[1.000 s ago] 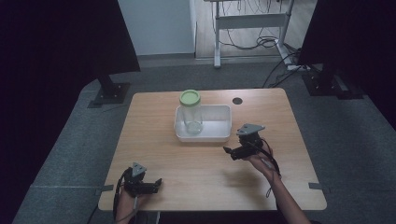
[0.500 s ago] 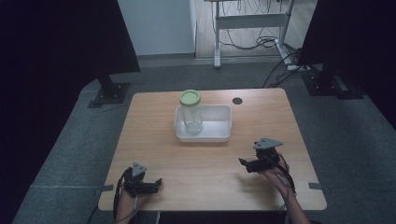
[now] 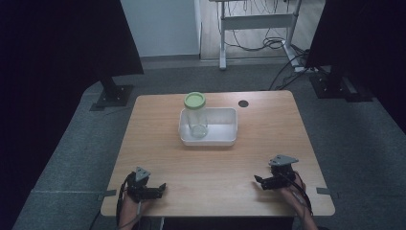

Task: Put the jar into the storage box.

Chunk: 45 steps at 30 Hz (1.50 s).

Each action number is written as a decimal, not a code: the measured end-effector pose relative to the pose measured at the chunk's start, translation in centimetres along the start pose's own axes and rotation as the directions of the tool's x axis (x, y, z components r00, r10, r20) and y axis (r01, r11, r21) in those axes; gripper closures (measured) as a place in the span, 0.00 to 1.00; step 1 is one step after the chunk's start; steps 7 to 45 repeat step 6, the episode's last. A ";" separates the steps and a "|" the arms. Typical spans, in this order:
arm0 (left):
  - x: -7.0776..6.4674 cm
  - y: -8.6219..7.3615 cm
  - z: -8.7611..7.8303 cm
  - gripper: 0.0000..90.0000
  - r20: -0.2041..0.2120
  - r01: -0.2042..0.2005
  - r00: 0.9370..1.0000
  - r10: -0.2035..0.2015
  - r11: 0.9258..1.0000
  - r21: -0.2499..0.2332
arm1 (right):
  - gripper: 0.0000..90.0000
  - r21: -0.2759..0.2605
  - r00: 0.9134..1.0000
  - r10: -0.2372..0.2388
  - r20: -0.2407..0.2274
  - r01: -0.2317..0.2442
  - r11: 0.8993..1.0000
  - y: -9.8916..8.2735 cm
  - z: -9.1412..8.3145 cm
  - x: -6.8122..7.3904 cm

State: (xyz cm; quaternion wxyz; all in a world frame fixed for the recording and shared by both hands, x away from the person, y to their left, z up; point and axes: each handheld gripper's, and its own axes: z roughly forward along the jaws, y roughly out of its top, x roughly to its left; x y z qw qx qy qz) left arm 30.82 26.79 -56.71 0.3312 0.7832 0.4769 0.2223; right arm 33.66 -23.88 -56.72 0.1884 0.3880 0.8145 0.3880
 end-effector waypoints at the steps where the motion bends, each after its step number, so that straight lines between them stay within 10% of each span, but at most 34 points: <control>1: 0.0 0.0 0.0 0.02 0.000 0.000 1.000 0.000 1.000 0.000 | 0.04 0.007 1.000 0.004 0.000 -0.004 1.000 -0.3 -0.1 0.0; 45: 0.0 0.0 0.0 0.02 0.000 0.000 1.000 0.000 1.000 0.000 | 0.05 0.034 1.000 0.021 0.001 -0.021 0.999 -1.1 -0.1 -0.2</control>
